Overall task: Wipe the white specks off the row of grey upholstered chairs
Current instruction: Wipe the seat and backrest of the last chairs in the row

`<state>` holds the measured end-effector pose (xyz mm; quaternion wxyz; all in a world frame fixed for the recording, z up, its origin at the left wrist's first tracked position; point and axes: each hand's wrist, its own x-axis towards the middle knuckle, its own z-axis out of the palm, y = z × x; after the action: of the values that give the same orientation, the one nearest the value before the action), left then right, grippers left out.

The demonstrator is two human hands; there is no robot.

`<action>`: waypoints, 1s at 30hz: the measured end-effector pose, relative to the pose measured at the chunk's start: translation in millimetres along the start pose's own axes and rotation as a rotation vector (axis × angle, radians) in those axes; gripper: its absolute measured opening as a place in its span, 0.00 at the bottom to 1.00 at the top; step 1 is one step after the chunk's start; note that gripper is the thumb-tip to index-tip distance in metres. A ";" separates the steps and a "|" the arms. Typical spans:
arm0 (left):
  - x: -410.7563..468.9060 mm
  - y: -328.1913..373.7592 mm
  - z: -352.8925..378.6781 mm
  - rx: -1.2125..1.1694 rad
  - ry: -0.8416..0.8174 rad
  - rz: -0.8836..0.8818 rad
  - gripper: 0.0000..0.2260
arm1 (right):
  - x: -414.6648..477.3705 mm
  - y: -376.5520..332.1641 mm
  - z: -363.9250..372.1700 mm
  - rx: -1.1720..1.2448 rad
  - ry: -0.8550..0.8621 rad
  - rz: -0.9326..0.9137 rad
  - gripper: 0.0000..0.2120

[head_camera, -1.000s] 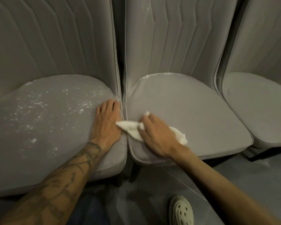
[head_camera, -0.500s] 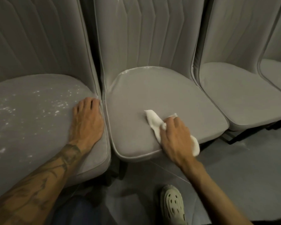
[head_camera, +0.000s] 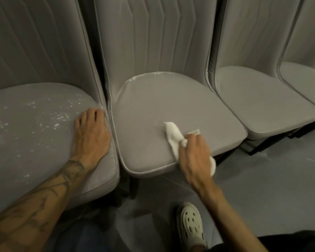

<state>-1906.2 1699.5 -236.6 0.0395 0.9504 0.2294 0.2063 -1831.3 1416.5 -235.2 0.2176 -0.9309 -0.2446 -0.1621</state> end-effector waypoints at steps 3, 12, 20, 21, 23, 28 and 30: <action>0.7 -0.4 2.8 0.008 0.007 0.000 0.11 | -28.2 -54.1 20.3 0.082 -0.038 -0.187 0.04; 1.4 -2.3 6.7 0.018 0.029 0.012 0.12 | -0.7 -8.2 0.5 0.081 -0.028 -0.003 0.08; 2.5 -2.1 7.4 0.015 0.033 0.016 0.12 | -17.0 -34.0 -1.0 0.160 -0.123 -0.262 0.13; 2.2 -2.1 7.4 0.014 0.038 0.016 0.12 | -13.2 -20.9 -4.9 0.158 -0.104 -0.185 0.11; 1.5 -1.6 7.4 0.012 0.043 0.009 0.11 | -14.8 -18.9 -0.8 0.156 -0.035 -0.021 0.08; 3.9 0.6 7.5 0.009 0.008 -0.016 0.12 | -48.4 -104.0 38.5 0.204 -0.045 -0.171 0.06; 3.7 -0.2 7.2 0.004 0.008 -0.017 0.13 | -46.2 -98.4 36.8 0.226 -0.070 -0.275 0.07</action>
<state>-1900.4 1701.5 -241.8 0.0382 0.9476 0.2381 0.2094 -1914.2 1493.8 -253.4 0.2878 -0.8633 -0.3939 -0.1292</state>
